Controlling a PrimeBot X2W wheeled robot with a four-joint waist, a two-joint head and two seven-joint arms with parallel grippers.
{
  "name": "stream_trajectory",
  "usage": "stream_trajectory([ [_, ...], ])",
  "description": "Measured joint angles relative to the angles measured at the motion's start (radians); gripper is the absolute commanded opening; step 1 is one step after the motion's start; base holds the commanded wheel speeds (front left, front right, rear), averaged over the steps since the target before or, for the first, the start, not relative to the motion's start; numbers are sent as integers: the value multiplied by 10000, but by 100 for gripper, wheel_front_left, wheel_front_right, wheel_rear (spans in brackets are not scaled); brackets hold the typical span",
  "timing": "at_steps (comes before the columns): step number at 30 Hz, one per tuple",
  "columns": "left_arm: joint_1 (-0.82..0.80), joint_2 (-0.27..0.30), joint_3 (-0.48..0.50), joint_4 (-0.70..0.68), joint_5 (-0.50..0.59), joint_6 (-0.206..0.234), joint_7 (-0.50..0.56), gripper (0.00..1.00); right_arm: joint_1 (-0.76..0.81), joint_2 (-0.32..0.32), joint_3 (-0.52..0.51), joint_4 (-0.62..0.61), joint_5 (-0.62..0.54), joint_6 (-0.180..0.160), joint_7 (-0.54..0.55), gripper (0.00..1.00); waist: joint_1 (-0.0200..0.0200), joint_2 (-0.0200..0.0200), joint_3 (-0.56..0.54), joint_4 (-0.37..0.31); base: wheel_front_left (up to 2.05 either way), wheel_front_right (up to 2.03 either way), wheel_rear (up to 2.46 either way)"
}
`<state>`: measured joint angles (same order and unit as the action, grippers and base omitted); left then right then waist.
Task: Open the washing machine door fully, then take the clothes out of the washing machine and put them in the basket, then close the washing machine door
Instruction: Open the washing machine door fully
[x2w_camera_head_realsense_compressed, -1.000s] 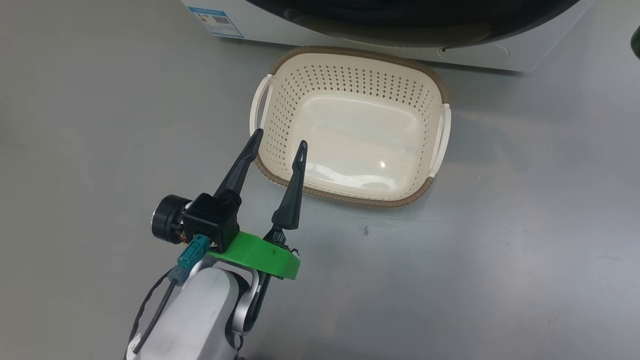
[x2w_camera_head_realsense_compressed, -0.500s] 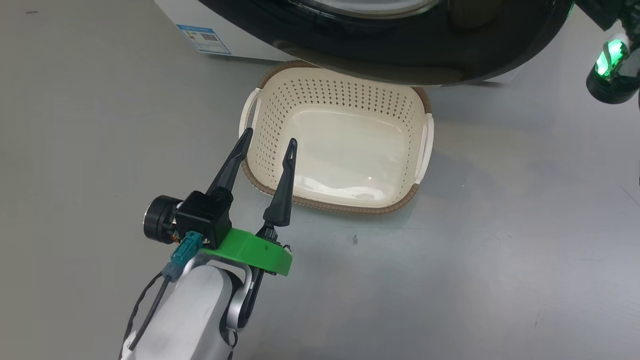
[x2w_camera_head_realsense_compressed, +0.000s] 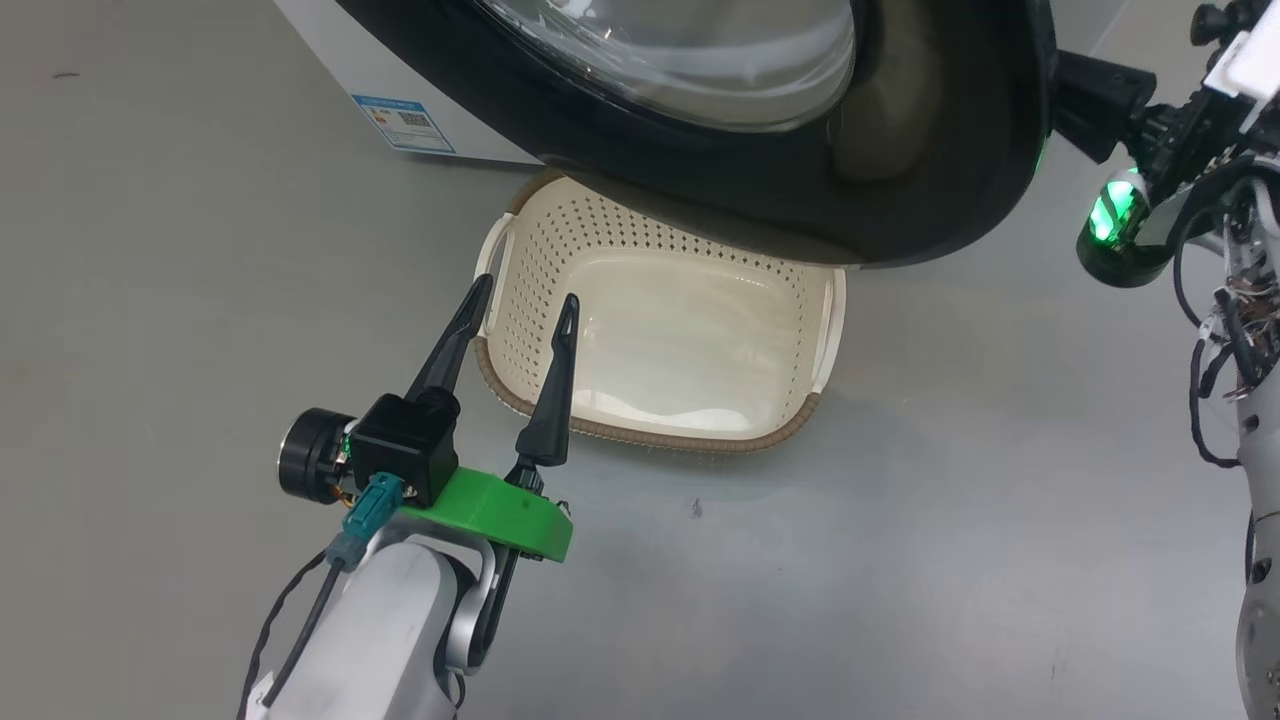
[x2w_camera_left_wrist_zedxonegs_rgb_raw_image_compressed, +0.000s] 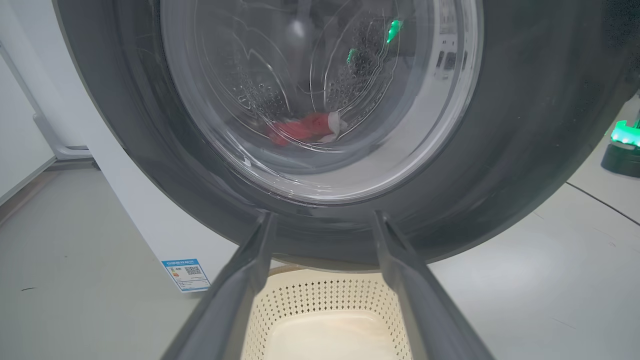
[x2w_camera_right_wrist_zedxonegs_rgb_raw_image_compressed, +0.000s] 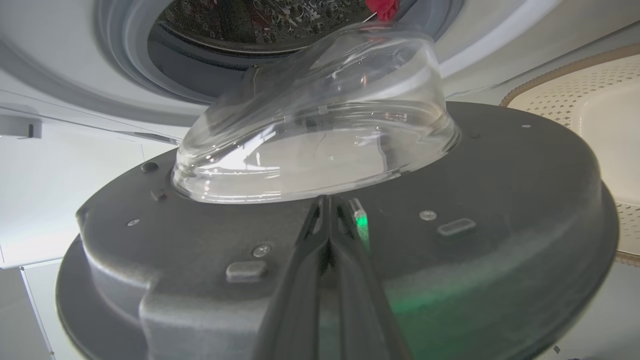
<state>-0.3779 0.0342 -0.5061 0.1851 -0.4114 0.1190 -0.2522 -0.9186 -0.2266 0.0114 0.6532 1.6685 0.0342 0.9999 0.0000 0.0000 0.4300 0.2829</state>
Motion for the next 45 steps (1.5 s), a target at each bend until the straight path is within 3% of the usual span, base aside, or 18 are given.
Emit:
stream_trajectory([
  [21, 932, 4, 581, 449, 115, 2, 2, 100, 1732, 1164, 711, 84, 35, 539, 520, 0, 0, 0, -1325, -116, 0, 0, 0],
  [45, 1744, 19, 759, 719, 111, 2, 2, 100, 3421, 1570, 1296, -320, 389, 780, 328, 0, 0, 0, -2389, 503, 0, 0, 0],
])
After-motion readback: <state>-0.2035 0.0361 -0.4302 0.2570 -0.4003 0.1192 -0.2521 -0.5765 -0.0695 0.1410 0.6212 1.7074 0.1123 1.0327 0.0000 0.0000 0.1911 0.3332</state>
